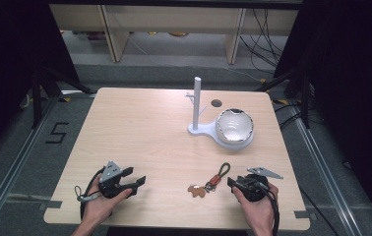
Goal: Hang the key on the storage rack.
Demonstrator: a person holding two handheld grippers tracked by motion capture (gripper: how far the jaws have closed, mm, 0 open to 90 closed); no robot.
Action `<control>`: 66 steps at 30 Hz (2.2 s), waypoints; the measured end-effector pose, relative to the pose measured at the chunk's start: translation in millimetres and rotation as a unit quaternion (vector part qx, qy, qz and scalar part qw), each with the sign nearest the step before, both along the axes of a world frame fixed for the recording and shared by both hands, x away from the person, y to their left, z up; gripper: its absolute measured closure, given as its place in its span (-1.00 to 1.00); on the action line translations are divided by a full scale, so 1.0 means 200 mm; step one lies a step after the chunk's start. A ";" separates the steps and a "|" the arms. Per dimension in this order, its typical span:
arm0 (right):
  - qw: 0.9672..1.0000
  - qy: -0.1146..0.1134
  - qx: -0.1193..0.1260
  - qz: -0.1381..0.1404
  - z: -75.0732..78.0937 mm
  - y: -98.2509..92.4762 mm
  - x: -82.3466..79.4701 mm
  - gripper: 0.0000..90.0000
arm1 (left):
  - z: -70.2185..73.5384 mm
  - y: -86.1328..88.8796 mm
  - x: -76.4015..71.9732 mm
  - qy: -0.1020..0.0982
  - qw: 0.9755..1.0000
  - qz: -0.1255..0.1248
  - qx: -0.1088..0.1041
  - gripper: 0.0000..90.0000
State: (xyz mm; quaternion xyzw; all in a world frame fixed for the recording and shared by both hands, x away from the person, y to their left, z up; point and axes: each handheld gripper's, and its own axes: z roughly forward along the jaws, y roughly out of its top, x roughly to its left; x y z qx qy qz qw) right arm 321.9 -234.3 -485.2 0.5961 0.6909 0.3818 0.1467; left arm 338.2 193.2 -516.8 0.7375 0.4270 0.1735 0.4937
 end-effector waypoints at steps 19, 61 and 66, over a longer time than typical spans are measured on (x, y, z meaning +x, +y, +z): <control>0.988 0.148 -0.010 -0.039 0.05 0.15 0.18 0.15 | -0.03 0.03 -0.02 -0.053 0.998 0.020 0.006 -0.22; 0.964 0.249 -0.085 -0.036 0.05 0.36 0.33 0.49 | -0.03 0.02 -0.02 -0.052 0.999 0.013 0.007 -0.21; 0.967 0.244 -0.070 -0.018 0.04 0.34 0.32 0.67 | -0.03 0.02 -0.02 -0.051 0.999 0.014 0.005 -0.21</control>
